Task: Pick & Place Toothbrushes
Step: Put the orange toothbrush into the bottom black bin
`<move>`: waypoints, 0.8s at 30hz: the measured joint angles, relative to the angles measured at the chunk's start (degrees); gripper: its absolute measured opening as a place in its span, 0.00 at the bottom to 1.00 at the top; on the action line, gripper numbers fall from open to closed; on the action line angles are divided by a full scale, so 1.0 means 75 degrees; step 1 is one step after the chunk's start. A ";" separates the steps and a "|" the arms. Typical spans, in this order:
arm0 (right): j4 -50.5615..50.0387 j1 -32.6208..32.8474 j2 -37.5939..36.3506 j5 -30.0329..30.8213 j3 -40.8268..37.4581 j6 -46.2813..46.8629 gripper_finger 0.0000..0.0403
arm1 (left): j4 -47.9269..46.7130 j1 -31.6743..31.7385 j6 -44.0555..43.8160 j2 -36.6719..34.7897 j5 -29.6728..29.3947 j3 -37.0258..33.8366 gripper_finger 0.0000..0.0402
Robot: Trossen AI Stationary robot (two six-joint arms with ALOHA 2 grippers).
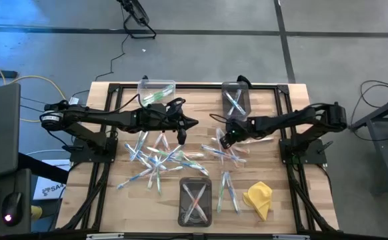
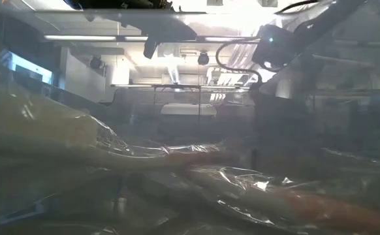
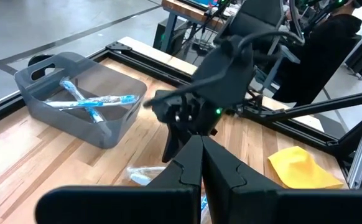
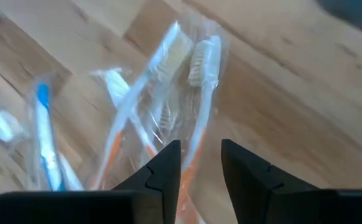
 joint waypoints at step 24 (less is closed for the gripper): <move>0.0325 0.0352 0.0510 0.0408 0.0118 -0.0014 0.05 | -0.0008 0.0000 0.0000 0.0000 -0.0035 0.0000 0.00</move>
